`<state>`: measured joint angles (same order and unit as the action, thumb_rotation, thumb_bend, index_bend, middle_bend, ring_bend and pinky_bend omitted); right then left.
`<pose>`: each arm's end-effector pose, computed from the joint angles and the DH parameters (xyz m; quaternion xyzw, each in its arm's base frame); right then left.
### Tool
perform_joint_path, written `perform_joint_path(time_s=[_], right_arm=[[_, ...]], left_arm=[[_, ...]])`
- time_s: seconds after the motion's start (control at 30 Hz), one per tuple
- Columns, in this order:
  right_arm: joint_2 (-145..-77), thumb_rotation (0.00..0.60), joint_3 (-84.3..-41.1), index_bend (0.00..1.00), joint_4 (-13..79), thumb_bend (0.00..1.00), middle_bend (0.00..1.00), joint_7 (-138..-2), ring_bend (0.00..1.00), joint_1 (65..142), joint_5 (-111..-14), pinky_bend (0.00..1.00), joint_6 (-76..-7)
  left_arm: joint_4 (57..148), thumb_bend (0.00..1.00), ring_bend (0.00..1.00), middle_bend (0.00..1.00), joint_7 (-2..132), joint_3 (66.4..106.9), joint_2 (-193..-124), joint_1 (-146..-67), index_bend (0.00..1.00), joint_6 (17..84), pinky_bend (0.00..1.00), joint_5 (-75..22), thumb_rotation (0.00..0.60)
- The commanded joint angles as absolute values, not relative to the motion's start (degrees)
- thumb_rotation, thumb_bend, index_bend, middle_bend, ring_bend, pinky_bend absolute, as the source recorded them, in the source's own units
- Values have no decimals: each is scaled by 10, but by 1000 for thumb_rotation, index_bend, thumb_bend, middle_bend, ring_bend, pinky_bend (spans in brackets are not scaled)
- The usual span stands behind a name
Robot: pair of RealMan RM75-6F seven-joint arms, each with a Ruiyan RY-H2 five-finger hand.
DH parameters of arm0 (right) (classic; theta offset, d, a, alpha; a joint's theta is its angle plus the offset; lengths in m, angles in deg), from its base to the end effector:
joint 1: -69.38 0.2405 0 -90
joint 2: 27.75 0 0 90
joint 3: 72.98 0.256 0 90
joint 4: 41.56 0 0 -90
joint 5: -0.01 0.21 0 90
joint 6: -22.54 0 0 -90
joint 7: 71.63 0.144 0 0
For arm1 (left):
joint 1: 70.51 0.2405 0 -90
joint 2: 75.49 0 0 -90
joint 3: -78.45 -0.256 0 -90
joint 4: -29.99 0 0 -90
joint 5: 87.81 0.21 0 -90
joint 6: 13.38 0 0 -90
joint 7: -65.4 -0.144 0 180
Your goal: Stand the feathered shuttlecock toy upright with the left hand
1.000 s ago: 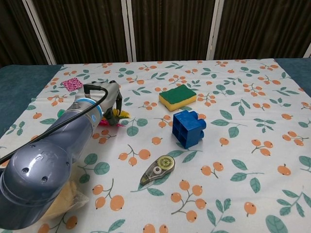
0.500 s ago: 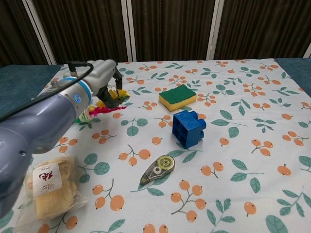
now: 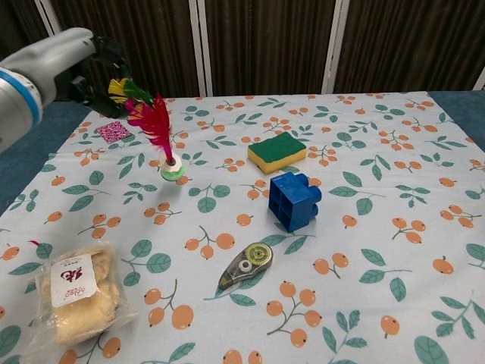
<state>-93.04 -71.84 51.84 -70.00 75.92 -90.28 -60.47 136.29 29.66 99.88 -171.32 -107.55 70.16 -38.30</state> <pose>-0.2945 -0.1821 0.1379 0.6231 -0.4005 0.4087 0.5332 -0.0940 0.3092 0.0262 -0.5405 -0.4839 -0.4693 0.5034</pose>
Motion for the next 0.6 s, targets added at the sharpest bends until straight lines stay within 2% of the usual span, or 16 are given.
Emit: perform_joint_path(time_s=[0.03, 0.27, 0.6], right_arm=[[-932, 600, -718, 51, 518, 110, 0, -702, 0, 759, -903, 0, -605], [-936, 600, -719, 51, 517, 111, 0, -709, 0, 761, -904, 0, -603], [-937, 600, -719, 52, 516, 111, 0, -710, 0, 762, -905, 0, -601]], left_arm=[[1390, 500, 0, 0, 346, 988, -1687, -1044, 615, 711, 0, -358, 600], [1401, 500, 0, 0, 436, 978, -1676, -1010, 621, 703, 0, -338, 600], [1381, 500, 0, 0, 474, 972, -1700, -1001, 619, 695, 0, -342, 600]])
